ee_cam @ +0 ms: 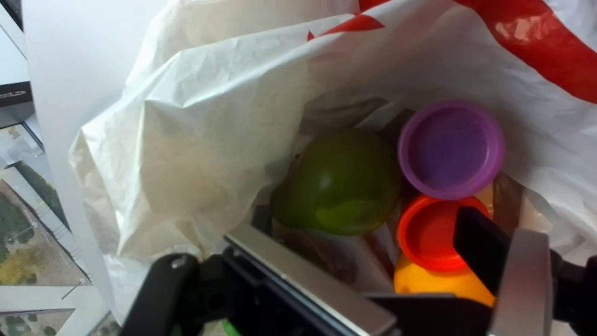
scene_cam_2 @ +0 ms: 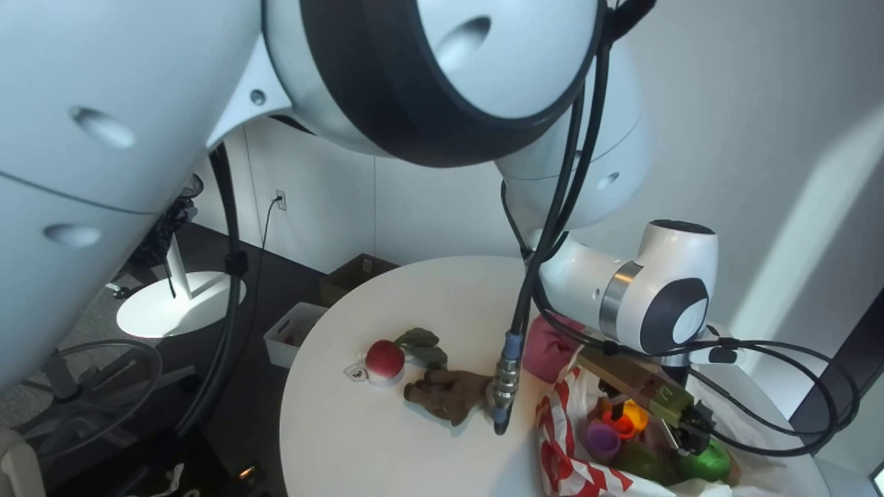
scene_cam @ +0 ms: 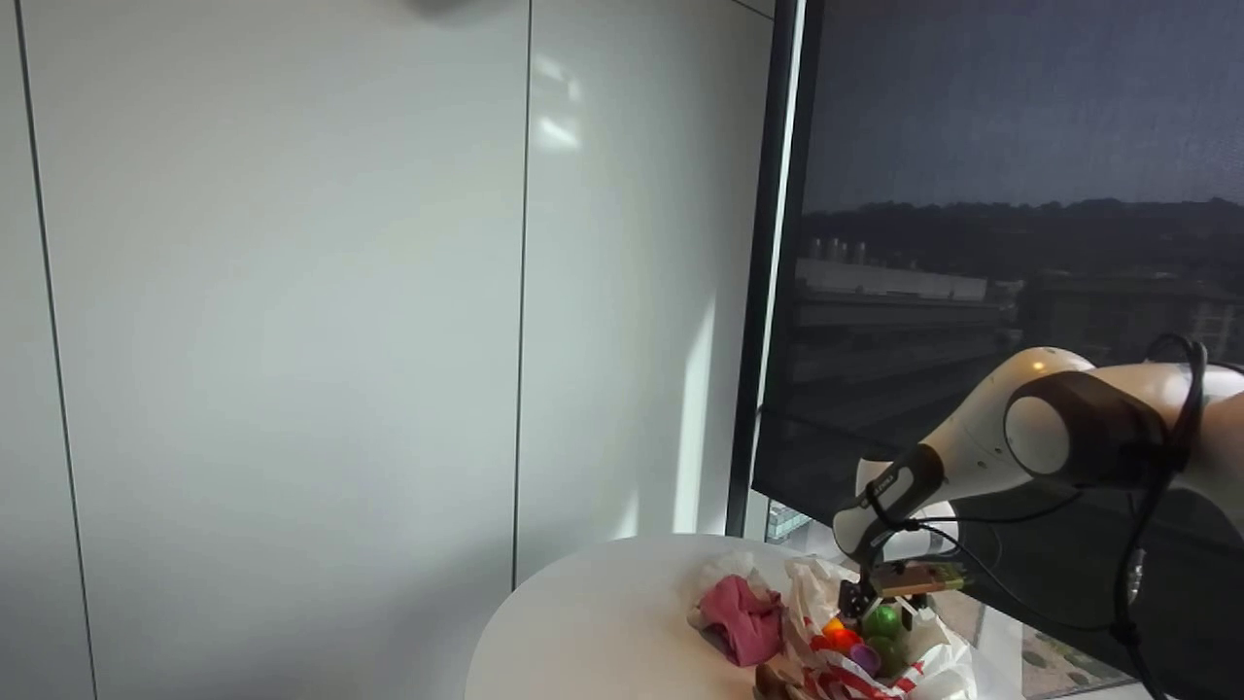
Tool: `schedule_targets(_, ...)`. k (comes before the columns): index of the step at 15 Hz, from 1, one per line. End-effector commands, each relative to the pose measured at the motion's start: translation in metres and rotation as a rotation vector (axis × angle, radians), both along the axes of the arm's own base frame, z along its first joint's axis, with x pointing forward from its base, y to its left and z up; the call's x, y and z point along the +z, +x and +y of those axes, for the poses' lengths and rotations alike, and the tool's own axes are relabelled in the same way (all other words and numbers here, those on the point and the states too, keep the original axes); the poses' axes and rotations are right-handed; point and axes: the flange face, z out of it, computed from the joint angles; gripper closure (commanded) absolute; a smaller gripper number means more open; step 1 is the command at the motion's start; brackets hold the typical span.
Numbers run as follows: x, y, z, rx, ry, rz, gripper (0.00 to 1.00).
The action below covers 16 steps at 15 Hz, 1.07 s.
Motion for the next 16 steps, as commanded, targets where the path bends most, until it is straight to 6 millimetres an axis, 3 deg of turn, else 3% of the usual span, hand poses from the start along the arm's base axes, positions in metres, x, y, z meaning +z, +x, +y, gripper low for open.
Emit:
schedule_targets(1,-0.007,0.027,-0.012,-0.053,-0.038,-0.021,0.0)
schedule_targets(8,-0.006,0.057,-0.046,-0.224,-0.052,-0.029,0.0)
schedule_targets(16,-0.025,0.076,-0.056,-0.285,-0.037,-0.079,0.0)
